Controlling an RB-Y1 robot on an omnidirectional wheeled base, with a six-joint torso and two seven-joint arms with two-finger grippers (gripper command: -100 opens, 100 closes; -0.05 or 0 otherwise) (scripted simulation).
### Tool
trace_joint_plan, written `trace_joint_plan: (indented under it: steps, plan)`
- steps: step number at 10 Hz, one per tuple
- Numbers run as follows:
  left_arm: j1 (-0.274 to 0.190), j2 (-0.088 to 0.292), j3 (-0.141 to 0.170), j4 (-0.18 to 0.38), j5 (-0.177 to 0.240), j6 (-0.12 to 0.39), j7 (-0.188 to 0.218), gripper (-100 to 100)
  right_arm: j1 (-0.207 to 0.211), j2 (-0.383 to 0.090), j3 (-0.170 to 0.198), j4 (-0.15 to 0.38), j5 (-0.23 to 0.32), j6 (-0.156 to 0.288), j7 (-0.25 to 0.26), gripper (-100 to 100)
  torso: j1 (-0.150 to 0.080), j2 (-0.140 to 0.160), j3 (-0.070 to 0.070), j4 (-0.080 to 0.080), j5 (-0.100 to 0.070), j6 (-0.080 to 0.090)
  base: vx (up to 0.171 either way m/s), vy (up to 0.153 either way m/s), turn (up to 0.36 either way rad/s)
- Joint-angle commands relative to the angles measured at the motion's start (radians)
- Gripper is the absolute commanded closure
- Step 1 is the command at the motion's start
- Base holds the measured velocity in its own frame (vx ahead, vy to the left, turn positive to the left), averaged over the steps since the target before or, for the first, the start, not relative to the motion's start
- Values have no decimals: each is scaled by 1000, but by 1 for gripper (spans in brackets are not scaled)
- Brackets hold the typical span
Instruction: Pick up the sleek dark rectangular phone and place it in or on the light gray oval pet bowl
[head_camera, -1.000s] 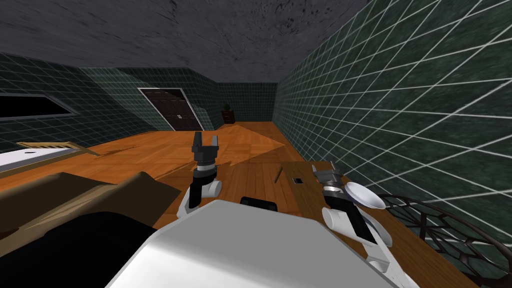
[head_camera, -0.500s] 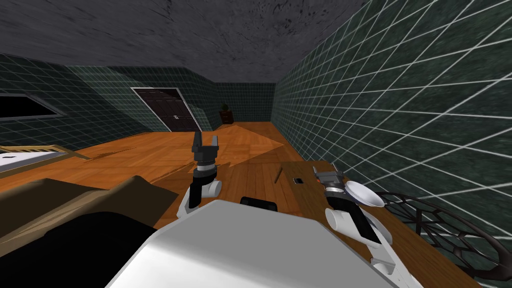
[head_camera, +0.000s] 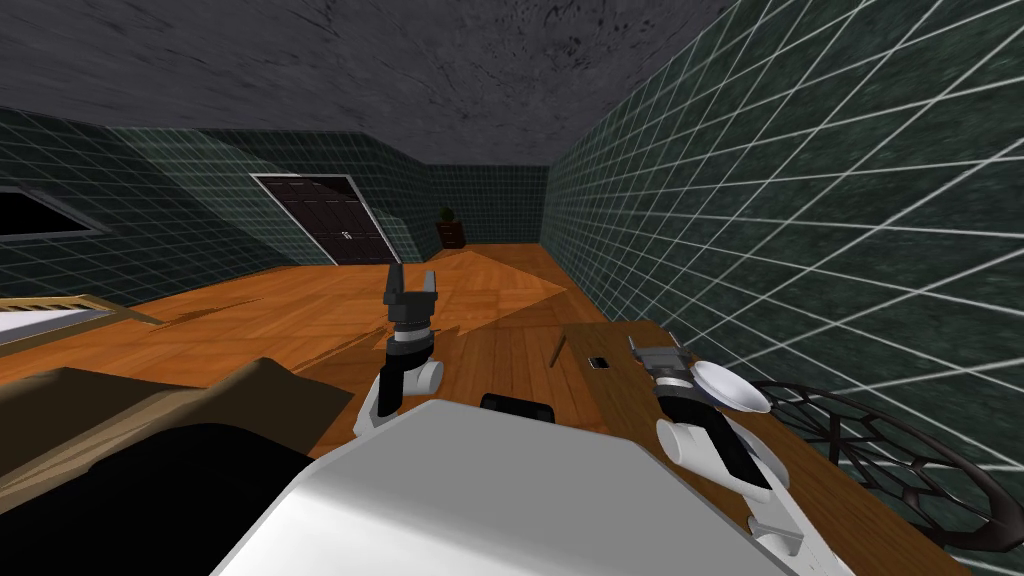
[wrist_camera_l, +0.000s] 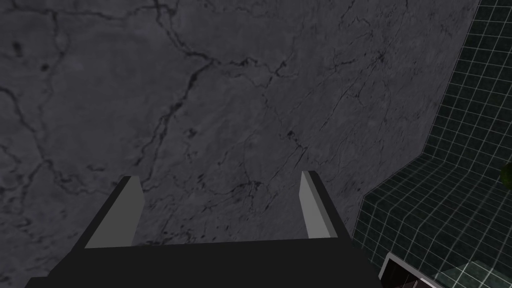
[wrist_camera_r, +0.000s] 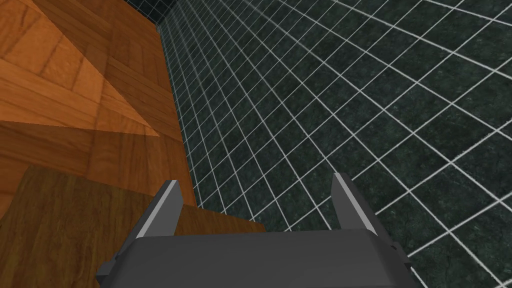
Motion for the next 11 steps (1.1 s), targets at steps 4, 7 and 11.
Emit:
trace_joint_plan:
  steps: [4,7,11]
  plan:
    - [0,0,0,0,0,0,0,0,-3,-24,-15,37,-24,48,-126,-100,-2,1,1,0,0,0,25,23,-29]
    - [0,0,0,0,0,0,0,0,-3,-38,-22,61,-40,82,-206,-100,-1,0,0,0,0,0,37,31,-36]
    - [0,0,0,0,0,0,0,0,-2,-52,-28,85,-56,118,-317,-100,0,-1,-1,0,0,0,44,33,-35]
